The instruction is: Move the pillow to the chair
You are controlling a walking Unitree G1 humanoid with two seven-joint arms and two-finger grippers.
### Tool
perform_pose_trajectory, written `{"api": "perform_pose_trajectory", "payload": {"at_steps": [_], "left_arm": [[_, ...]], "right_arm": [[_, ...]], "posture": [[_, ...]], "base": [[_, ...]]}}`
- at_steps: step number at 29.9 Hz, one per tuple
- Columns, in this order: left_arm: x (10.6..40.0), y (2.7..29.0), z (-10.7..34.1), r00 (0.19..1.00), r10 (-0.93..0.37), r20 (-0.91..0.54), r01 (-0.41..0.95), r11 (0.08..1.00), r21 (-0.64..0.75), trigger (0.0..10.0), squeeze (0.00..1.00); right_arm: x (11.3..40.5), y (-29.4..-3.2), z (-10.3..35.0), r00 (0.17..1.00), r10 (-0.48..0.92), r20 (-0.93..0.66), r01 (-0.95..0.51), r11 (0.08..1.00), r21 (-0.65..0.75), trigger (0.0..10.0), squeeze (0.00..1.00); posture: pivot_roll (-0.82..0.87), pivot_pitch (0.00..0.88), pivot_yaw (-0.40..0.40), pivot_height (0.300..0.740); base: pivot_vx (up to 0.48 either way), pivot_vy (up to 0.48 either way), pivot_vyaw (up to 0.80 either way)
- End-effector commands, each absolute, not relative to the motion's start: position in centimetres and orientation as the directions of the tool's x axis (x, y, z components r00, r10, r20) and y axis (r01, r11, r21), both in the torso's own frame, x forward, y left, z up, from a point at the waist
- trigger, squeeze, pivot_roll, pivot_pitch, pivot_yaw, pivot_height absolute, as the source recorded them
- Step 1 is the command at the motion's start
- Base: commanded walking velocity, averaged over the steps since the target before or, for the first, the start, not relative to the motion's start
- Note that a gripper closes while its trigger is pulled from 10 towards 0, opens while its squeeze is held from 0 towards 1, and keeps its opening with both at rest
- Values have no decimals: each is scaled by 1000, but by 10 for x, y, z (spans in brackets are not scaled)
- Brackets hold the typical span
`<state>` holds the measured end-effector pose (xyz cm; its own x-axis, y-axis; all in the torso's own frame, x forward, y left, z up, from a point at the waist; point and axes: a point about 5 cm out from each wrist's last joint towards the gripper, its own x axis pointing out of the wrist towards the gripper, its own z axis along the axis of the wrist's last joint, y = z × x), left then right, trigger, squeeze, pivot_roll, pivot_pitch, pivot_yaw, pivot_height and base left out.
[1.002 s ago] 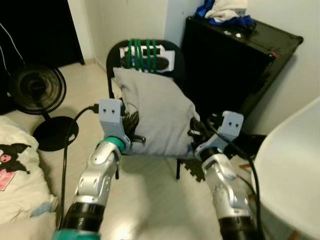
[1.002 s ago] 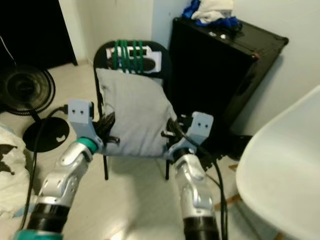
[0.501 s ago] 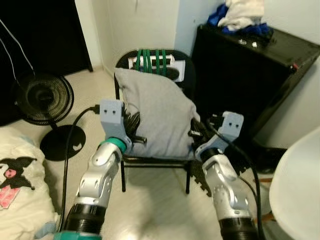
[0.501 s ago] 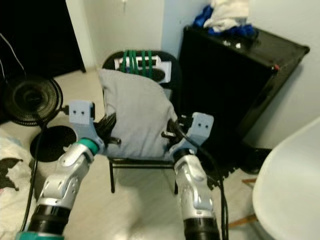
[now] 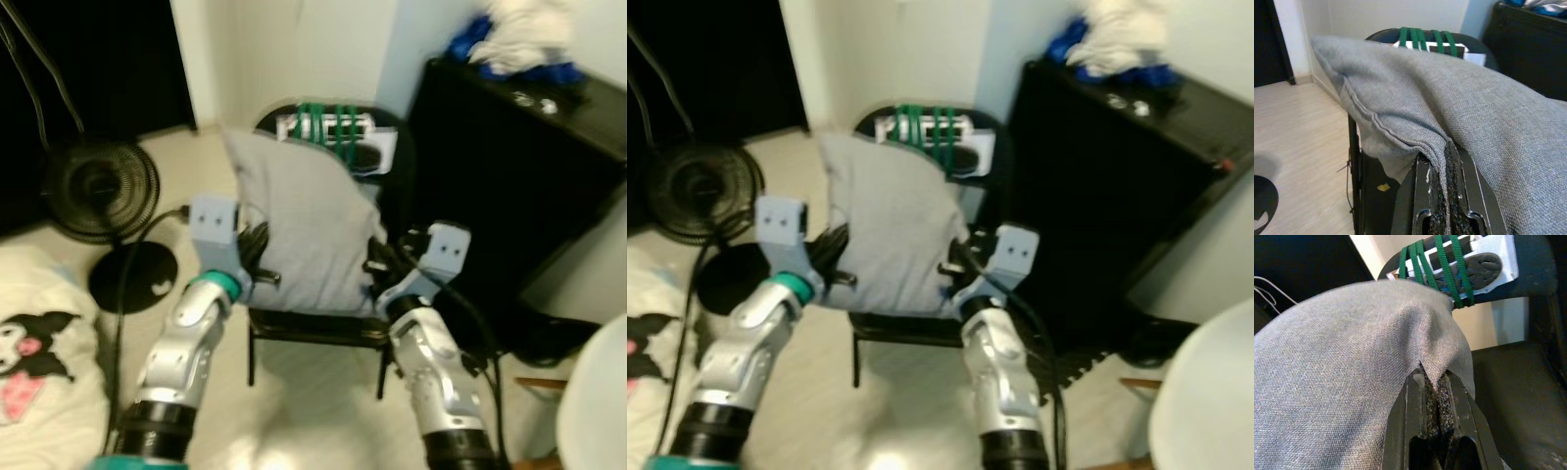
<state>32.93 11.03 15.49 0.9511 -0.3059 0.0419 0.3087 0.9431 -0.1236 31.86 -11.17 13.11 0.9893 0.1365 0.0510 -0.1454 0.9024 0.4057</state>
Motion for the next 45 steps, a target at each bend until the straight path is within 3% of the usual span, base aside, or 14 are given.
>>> {"api": "perform_pose_trajectory", "payload": {"at_steps": [1, 19, 26, 45], "left_arm": [[326, 97, 159, 927, -370, 64, 375, 919, -118, 10000, 0], [324, 96, 159, 919, -388, 69, 393, 912, -118, 10000, 0], [320, 94, 177, 884, -428, 186, 459, 869, -184, 10000, 0], [316, 97, 164, 887, -447, 118, 460, 877, -136, 10000, 0]], "right_arm": [[317, -104, 134, 985, 161, 68, -175, 893, 415, 10000, 0], [317, -101, 134, 983, 173, 66, -185, 892, 412, 10000, 0], [313, -90, 151, 951, 259, 169, -306, 871, 385, 10000, 0], [315, -90, 139, 959, 257, 118, -283, 878, 385, 10000, 0]], "posture": [[21, 13, 56, 740], [23, 14, 53, 740], [24, 8, 51, 740], [46, 0, 42, 740]], "base": [[326, 0, 0], [329, 0, 0], [329, 0, 0], [313, 0, 0]]}}
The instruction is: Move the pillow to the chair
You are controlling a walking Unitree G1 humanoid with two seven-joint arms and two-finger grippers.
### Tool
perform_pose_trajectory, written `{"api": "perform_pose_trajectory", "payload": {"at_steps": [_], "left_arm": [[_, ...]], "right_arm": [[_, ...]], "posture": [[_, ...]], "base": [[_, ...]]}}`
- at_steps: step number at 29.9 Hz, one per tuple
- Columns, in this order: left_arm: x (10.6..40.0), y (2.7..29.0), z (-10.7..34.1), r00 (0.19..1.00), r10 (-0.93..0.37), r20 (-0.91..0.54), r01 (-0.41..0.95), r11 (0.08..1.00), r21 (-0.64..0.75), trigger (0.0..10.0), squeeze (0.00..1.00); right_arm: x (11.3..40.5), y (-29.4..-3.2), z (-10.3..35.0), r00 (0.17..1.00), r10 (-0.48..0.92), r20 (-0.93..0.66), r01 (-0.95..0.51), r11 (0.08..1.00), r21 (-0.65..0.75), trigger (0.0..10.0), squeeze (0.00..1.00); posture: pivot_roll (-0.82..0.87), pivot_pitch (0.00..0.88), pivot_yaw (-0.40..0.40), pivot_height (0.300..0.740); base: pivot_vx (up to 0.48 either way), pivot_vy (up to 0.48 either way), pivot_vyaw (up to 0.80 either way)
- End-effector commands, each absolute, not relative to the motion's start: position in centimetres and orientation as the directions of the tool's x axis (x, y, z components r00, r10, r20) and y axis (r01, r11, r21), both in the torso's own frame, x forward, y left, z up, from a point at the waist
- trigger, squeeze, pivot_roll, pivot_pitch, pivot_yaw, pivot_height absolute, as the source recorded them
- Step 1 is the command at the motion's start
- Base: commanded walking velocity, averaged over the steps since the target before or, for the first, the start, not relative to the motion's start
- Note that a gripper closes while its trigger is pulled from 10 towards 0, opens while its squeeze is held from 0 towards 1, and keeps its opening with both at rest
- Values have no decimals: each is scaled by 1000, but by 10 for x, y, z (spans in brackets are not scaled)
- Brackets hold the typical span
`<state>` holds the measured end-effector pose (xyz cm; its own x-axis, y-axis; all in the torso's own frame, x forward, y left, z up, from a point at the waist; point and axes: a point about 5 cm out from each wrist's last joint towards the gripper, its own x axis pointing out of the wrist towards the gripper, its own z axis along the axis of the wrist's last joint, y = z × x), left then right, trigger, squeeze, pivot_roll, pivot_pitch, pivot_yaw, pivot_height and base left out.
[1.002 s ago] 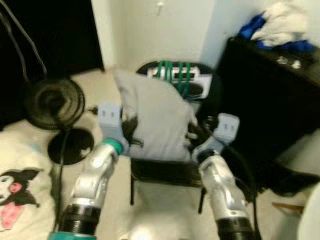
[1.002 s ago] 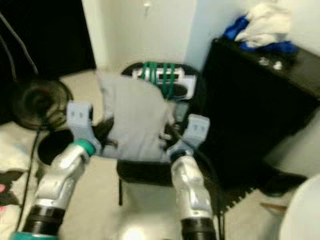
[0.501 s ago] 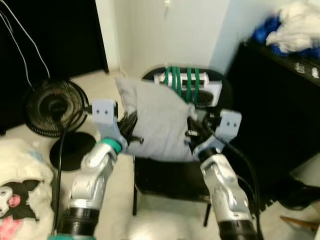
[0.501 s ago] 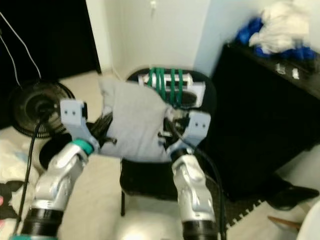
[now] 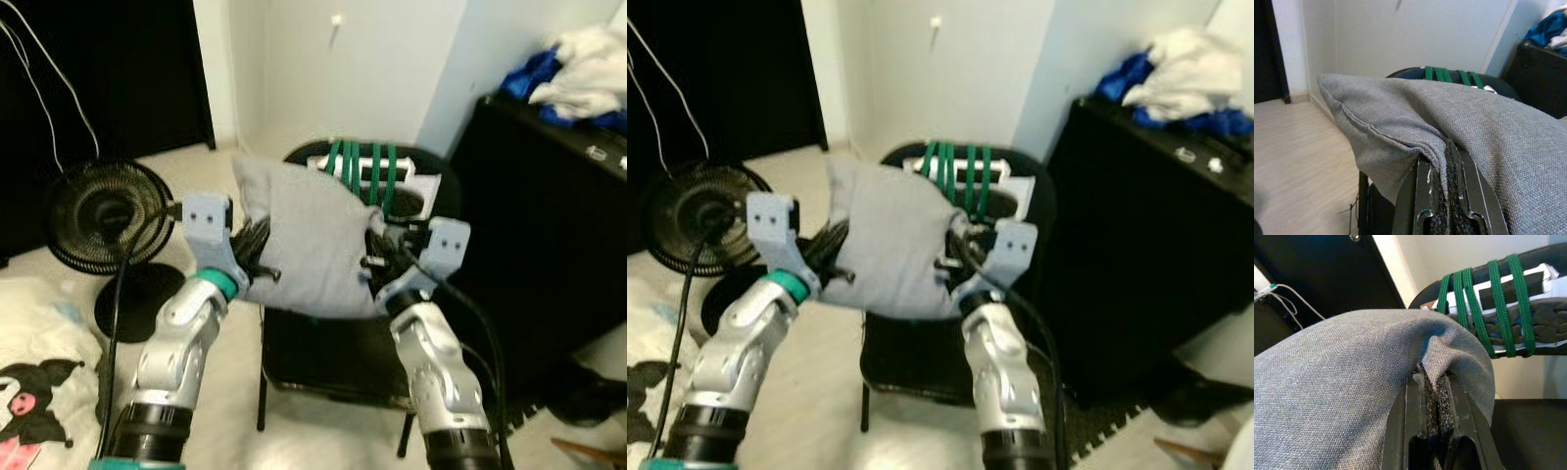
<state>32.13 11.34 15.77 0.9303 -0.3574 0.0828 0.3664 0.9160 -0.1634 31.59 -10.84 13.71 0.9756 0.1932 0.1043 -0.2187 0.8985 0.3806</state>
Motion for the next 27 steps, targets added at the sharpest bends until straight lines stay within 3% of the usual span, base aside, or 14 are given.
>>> {"api": "perform_pose_trajectory", "payload": {"at_steps": [1, 10, 27], "left_arm": [[316, 97, 164, 887, -447, 118, 460, 877, -136, 10000, 0], [315, 95, 154, 890, -449, 76, 454, 889, -59, 10000, 0], [315, 91, 144, 890, -457, 18, 457, 888, -53, 10000, 0]], "right_arm": [[315, -90, 139, 959, 257, 118, -283, 878, 385, 10000, 0], [313, -90, 134, 962, 256, 90, -271, 886, 375, 10000, 0], [314, -93, 124, 966, 259, 16, -248, 906, 344, 10000, 0]], "posture": [[46, 0, 42, 740], [38, 0, 42, 740], [28, 4, 40, 740]], "base": [[0, 0, 0], [0, 0, 0], [0, -84, 0]]}}
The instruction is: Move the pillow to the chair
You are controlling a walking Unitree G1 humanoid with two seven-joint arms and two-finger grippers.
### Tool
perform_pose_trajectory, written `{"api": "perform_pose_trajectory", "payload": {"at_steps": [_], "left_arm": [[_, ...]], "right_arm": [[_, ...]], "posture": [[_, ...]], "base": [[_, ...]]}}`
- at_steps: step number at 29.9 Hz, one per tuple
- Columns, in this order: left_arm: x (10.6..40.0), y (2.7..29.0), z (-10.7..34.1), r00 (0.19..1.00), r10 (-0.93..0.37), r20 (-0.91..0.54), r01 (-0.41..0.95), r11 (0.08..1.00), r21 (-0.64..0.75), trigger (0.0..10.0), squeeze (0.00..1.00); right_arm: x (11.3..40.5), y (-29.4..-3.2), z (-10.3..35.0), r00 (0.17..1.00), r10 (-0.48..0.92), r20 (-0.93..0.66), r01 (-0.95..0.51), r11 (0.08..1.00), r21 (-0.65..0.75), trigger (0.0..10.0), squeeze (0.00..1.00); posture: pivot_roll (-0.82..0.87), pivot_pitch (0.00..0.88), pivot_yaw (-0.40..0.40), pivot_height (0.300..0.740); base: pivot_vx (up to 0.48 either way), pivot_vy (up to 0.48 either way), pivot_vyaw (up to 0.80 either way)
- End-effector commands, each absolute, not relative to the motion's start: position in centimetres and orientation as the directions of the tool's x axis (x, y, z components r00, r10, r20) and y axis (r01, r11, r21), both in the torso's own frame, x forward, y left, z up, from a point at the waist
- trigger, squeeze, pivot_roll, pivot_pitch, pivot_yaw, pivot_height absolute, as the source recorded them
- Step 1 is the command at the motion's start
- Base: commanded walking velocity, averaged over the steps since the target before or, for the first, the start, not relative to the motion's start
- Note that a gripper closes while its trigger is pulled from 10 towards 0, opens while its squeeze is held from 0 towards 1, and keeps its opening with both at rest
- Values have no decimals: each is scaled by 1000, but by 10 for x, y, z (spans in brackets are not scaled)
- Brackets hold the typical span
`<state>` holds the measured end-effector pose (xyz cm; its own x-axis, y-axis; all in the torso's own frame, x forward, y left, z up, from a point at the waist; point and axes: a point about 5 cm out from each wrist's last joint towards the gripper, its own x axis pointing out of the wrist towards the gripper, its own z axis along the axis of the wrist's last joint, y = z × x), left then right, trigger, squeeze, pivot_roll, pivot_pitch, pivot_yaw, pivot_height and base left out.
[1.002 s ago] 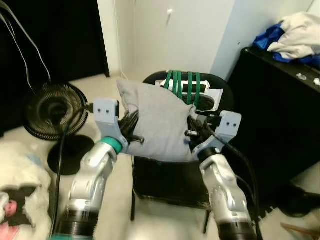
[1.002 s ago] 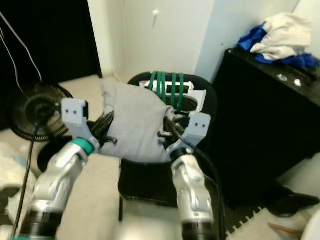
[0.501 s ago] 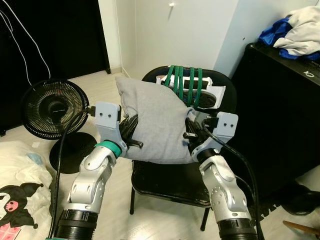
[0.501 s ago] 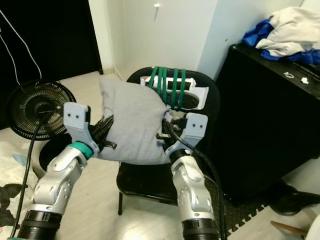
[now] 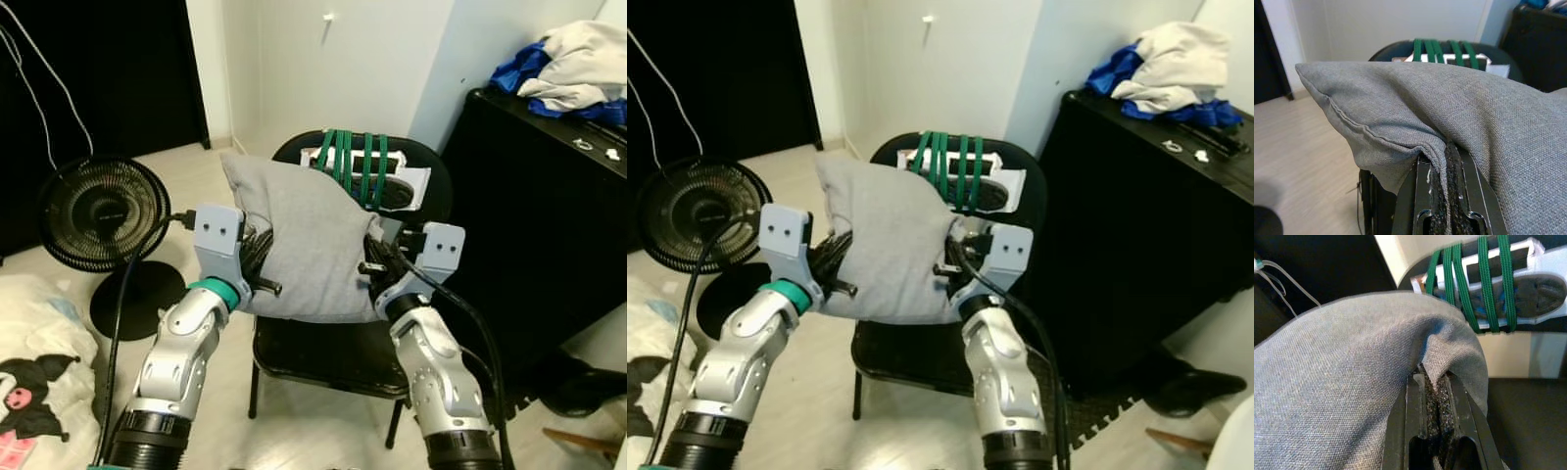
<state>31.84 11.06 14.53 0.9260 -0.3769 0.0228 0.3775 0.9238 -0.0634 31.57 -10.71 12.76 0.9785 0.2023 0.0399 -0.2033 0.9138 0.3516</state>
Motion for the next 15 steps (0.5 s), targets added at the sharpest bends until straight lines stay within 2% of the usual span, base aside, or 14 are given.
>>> {"api": "perform_pose_trajectory", "payload": {"at_steps": [1, 7, 15], "left_arm": [[315, 91, 144, 890, -457, 18, 457, 888, -53, 10000, 0], [313, 92, 137, 876, -482, -25, 481, 876, -30, 10000, 0], [300, 104, 123, 757, -639, -140, 648, 761, 28, 10000, 0]], "right_arm": [[314, -93, 124, 966, 259, 16, -248, 906, 344, 10000, 0], [315, -95, 116, 964, 263, -44, -236, 917, 321, 10000, 0], [310, -108, 85, 918, 308, -250, -257, 942, 215, 10000, 0]], "posture": [[28, 4, 40, 740], [32, 2, 32, 740], [29, 4, 29, 740]], "base": [[0, 0, 0], [0, 0, 0], [0, 0, 0]]}}
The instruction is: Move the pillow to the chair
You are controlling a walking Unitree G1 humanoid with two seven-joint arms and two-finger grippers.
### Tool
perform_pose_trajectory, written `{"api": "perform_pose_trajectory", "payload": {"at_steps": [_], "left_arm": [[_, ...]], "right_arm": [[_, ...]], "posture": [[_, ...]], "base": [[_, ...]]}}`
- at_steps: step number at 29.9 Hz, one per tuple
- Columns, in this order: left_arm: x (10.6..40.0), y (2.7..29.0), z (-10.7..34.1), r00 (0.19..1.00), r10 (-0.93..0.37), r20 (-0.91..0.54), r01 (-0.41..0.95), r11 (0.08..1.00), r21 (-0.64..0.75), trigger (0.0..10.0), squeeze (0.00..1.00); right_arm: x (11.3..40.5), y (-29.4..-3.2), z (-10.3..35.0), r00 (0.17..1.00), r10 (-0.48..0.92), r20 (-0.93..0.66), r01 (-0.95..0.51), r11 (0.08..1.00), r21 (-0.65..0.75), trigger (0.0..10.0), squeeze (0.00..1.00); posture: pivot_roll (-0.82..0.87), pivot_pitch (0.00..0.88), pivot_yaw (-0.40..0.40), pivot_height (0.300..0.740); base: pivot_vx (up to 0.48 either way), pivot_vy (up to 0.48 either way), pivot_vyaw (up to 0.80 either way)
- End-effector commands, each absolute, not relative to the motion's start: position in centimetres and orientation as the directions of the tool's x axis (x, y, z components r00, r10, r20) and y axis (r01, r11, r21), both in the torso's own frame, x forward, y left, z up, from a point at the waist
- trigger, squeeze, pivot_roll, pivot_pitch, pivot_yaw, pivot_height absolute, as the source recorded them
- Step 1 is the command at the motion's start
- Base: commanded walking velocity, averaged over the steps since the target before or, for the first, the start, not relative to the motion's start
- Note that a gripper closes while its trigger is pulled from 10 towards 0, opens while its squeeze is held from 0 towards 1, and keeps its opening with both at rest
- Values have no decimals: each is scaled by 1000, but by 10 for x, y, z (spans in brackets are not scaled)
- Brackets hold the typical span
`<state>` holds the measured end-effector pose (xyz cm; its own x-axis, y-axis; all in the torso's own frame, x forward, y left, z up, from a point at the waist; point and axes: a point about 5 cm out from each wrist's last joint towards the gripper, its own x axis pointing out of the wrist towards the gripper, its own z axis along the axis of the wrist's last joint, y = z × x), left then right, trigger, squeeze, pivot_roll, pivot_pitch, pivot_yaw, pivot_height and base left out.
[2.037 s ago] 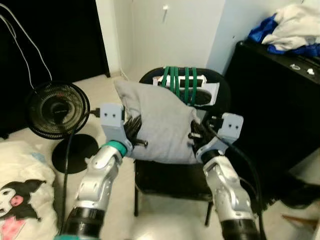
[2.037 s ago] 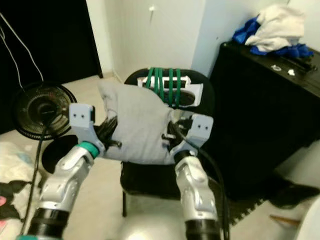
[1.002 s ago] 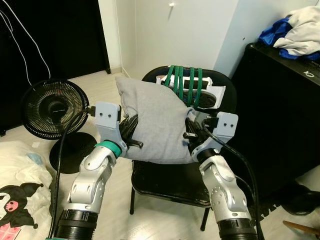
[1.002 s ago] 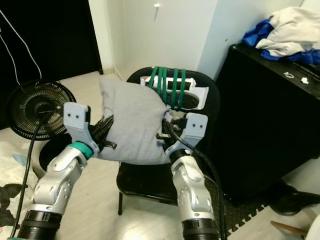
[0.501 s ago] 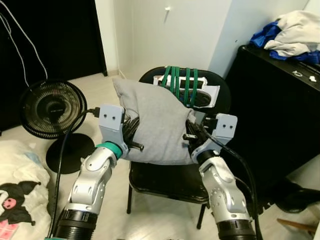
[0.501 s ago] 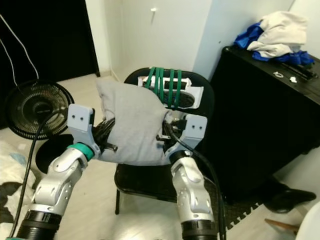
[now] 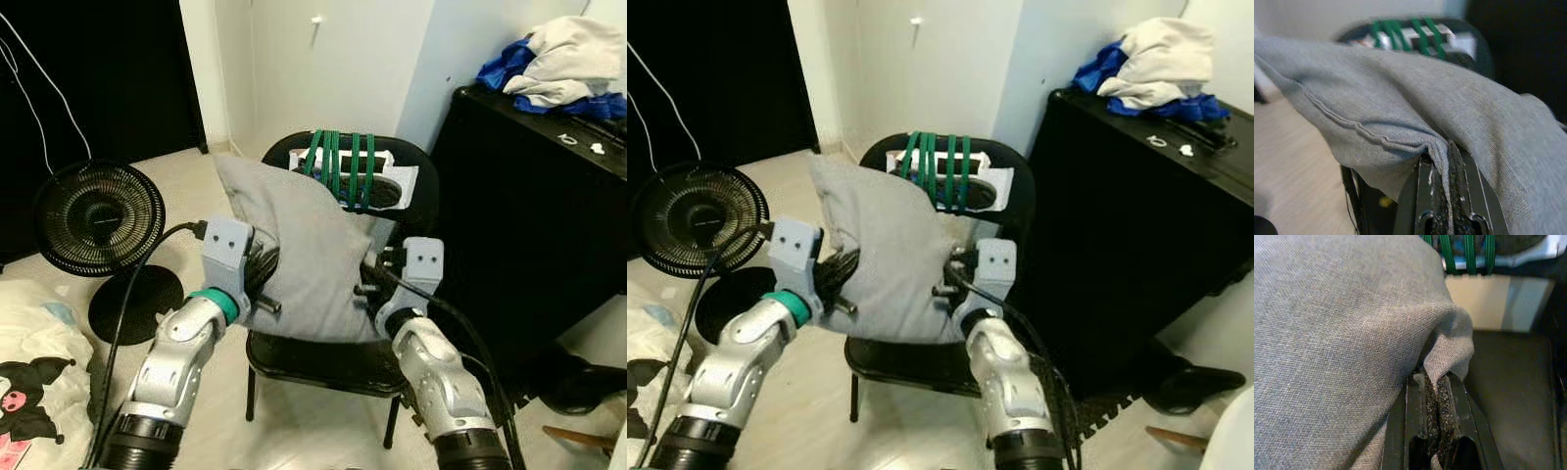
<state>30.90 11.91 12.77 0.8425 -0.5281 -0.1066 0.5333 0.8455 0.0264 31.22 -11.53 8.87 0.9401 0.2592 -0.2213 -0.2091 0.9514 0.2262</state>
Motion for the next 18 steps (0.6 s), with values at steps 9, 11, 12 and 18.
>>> {"api": "perform_pose_trajectory", "payload": {"at_steps": [9, 11, 12, 18], "left_arm": [[286, 112, 99, 680, -686, -260, 711, 703, 3, 10000, 0], [287, 114, 87, 726, -630, -275, 655, 756, -2, 10000, 0], [287, 114, 87, 726, -630, -275, 655, 756, -2, 10000, 0], [303, 116, 70, 877, -407, -253, 427, 904, 25, 10000, 0]], "right_arm": [[297, -119, 59, 872, 309, -381, -264, 950, 165, 10000, 0], [295, -125, 51, 871, 276, -407, -238, 961, 144, 10000, 0], [295, -125, 51, 871, 276, -407, -238, 961, 144, 10000, 0], [301, -149, 46, 939, 78, -334, -72, 997, 30, 10000, 0]], "posture": [[32, 12, 19, 740], [26, 17, 18, 740], [26, 17, 18, 740], [11, 28, 15, 740]], "base": [[0, 0, 0], [0, 0, 0], [0, 0, 0], [0, 0, 0]]}}
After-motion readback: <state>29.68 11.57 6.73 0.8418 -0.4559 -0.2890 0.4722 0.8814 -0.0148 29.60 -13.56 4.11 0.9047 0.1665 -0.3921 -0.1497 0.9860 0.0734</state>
